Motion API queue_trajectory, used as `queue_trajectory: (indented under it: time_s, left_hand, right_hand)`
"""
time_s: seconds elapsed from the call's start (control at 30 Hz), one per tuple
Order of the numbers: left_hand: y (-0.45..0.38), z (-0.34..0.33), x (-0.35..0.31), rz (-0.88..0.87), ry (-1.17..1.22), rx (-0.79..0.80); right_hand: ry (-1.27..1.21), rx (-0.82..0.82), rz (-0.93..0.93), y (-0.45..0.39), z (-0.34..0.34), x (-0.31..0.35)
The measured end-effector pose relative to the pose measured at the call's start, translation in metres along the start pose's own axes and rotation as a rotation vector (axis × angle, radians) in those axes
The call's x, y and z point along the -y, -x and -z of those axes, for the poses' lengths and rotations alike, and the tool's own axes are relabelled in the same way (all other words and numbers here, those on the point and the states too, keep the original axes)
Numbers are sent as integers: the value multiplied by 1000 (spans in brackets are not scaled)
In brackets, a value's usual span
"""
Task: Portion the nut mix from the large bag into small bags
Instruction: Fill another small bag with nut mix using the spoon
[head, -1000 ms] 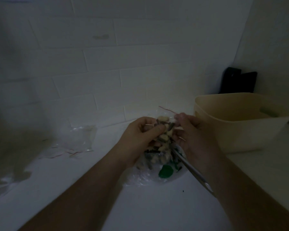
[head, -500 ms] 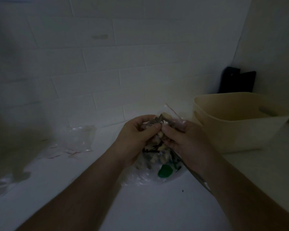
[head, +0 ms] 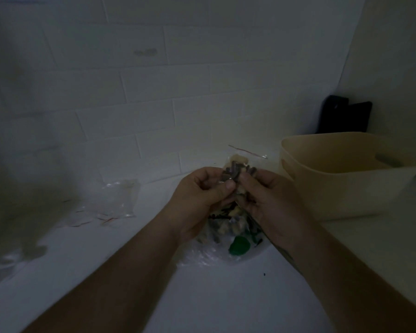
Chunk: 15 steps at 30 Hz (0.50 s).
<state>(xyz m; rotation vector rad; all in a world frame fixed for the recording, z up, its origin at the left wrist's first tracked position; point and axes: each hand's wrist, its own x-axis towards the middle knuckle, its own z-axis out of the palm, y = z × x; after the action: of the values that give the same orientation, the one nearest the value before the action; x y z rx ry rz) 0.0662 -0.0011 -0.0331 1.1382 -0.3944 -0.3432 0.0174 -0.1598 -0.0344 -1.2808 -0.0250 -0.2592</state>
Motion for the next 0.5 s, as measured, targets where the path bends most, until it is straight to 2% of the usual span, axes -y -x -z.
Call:
queue_trajectory:
  time_s: [0.23, 0.4, 0.5]
  left_hand:
    - [1, 1, 4, -80, -115, -104]
    - [-2, 1, 2, -96, -179, -90]
    - [-4, -4, -9, -42, -240, -48]
  right_hand:
    - [29, 7, -50, -2, 0, -4]
    - [-9, -16, -23, -1, -1, 0]
    - [-19, -35, -19, 0, -1, 3]
